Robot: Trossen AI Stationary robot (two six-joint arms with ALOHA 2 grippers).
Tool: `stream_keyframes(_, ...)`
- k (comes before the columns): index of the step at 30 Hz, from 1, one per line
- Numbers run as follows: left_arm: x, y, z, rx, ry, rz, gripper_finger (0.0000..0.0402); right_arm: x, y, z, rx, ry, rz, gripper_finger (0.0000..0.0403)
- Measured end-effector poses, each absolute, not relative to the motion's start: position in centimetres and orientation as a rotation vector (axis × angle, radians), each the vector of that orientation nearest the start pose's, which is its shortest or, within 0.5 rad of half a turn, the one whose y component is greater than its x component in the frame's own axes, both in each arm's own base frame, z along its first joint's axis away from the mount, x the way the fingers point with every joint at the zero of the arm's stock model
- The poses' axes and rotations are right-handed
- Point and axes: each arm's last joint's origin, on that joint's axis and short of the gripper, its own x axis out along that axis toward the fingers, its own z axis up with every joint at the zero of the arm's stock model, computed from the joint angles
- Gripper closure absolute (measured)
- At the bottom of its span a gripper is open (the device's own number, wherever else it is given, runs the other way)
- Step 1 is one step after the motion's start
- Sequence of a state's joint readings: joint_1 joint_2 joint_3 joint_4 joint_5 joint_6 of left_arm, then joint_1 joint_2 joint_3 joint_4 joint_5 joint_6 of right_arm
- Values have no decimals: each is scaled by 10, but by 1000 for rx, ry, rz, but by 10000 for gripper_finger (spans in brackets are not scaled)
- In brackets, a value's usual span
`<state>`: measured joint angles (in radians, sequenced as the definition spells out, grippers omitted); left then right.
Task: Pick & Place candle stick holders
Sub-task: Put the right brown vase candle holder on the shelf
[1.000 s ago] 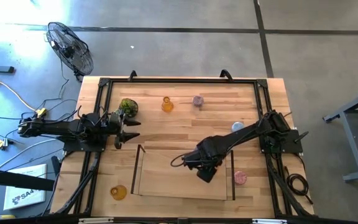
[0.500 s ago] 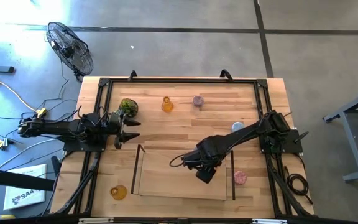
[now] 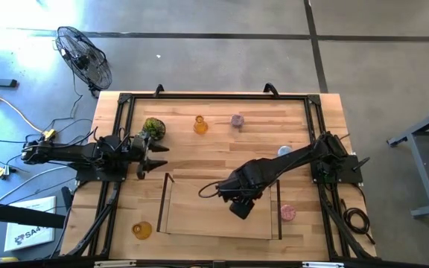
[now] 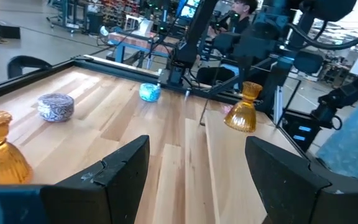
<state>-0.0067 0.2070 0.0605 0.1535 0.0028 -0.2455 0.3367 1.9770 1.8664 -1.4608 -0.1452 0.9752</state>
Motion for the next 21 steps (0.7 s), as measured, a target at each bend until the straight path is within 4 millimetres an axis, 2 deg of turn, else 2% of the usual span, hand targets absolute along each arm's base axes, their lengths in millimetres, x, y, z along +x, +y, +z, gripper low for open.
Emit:
stream_keyframes(7,109,-1,182,-245,-4,-22,140,345,127,282,593,1654,-487,212)
stream_keyframes(21,109,-1,182,-245,-4,-28,140,344,134,282,585,1631,-478,212)
